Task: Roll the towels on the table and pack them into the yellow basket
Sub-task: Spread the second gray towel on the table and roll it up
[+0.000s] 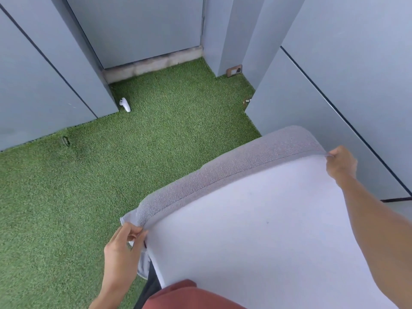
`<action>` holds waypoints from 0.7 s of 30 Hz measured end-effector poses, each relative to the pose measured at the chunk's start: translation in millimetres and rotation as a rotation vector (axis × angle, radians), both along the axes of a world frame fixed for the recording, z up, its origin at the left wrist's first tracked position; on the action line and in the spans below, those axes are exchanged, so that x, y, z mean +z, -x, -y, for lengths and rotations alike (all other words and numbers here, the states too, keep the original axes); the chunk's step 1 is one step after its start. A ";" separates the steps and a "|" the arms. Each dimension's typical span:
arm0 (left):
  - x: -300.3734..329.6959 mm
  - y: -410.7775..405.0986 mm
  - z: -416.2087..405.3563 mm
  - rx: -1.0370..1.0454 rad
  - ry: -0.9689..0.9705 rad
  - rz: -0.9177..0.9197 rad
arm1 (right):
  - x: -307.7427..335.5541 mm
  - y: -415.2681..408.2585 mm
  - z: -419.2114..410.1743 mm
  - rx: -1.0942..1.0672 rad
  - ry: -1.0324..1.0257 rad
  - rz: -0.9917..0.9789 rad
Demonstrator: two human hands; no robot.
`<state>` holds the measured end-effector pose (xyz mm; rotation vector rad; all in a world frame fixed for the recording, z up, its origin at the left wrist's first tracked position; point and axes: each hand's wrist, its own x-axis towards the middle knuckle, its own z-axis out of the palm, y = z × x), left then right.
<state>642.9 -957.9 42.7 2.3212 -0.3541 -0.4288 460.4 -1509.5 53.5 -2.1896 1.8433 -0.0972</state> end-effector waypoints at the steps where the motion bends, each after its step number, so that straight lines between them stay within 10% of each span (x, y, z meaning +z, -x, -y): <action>1: -1.2 7.5 -2.2 0.004 0.002 0.008 | -0.3 9.5 -1.9 0.000 0.004 -0.001; 21: -1.1 271.9 -61.3 0.064 0.123 0.066 | -15.5 265.2 -52.9 -0.010 0.017 0.088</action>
